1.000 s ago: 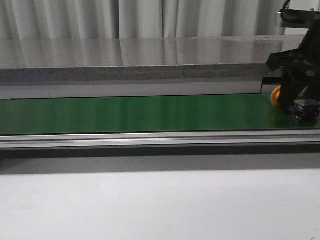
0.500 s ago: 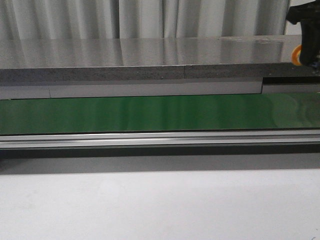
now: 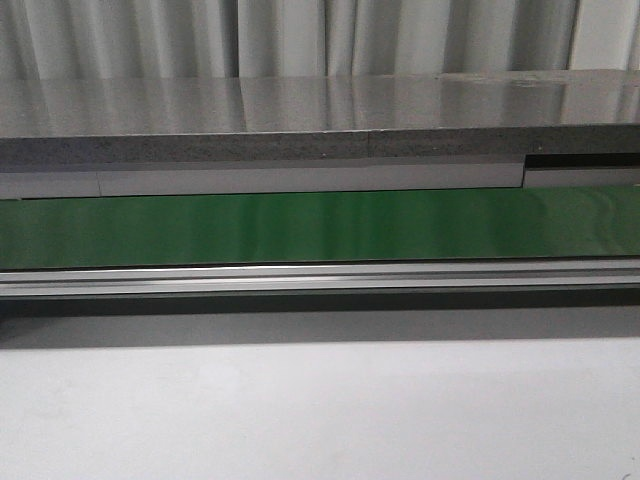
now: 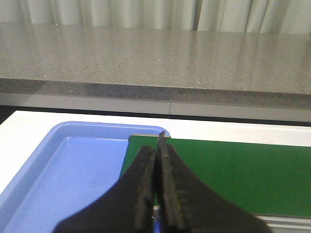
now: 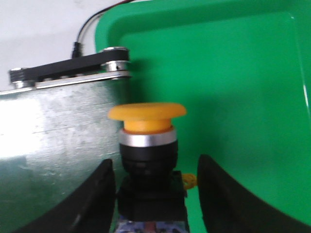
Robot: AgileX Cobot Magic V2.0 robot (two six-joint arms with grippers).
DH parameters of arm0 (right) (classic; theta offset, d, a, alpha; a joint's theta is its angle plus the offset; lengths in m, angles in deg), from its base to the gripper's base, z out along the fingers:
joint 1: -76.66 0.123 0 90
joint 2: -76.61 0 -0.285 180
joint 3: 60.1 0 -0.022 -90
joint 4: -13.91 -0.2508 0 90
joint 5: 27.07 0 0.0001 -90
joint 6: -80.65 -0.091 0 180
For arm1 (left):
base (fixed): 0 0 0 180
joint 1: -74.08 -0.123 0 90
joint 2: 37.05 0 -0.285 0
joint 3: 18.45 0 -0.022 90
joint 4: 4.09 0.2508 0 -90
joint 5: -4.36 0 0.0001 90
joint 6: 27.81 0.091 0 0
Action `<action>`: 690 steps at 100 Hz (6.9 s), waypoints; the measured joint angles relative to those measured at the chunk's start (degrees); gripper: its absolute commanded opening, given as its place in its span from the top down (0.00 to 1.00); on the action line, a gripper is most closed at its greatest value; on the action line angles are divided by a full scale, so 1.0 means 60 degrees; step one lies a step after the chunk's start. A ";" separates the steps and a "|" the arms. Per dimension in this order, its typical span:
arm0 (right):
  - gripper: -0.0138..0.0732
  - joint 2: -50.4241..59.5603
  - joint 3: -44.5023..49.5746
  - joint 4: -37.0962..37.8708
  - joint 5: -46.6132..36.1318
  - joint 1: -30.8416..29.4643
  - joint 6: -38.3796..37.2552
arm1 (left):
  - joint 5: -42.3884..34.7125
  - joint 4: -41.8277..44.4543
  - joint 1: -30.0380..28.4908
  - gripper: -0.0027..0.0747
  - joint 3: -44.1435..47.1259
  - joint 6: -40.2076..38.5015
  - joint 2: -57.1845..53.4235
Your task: Move button from left to right
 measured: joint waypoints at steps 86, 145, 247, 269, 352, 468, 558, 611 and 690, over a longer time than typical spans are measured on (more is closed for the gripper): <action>0.59 -0.2130 0.0000 -0.0792 -0.0770 -0.0861 0.1263 | 0.0000 0.0000 0.0000 0.99 0.0000 0.0000 0.0000; 0.28 -0.2614 -0.0007 -0.1079 -0.0731 -0.0861 0.1263 | 0.0000 0.0000 0.0000 0.99 0.0000 0.0000 0.0000; 0.25 -0.1189 -0.0572 -0.1842 -0.1259 0.0204 0.1194 | 0.0000 0.0000 0.0000 0.99 0.0000 0.0000 0.0000; 0.25 -0.0531 -0.0572 -0.1864 -0.1348 0.1208 0.1294 | 0.0000 0.0000 0.0000 0.99 0.0000 0.0000 0.0000; 0.26 0.5365 0.4878 -0.1932 -0.4708 0.3210 0.1389 | 0.0000 0.0000 0.0000 0.99 0.0000 0.0000 0.0000; 0.32 1.3489 1.0410 -0.2103 -0.4549 0.3210 0.1408 | 0.0000 0.0000 0.0000 0.99 0.0000 0.0000 0.0000; 0.92 1.3489 1.0410 -0.2126 -0.4541 0.3210 0.1408 | 0.0000 0.0000 0.0000 0.99 0.0000 0.0000 0.0000; 0.92 1.3506 1.0663 -0.2133 -0.4824 0.3217 0.1360 | 0.0000 0.0000 0.0000 0.99 0.0000 0.0000 0.0000; 0.92 1.6823 1.3939 -0.0121 -0.6730 0.4083 -0.1437 | 0.0000 0.0000 0.0000 0.99 0.0000 0.0000 0.0000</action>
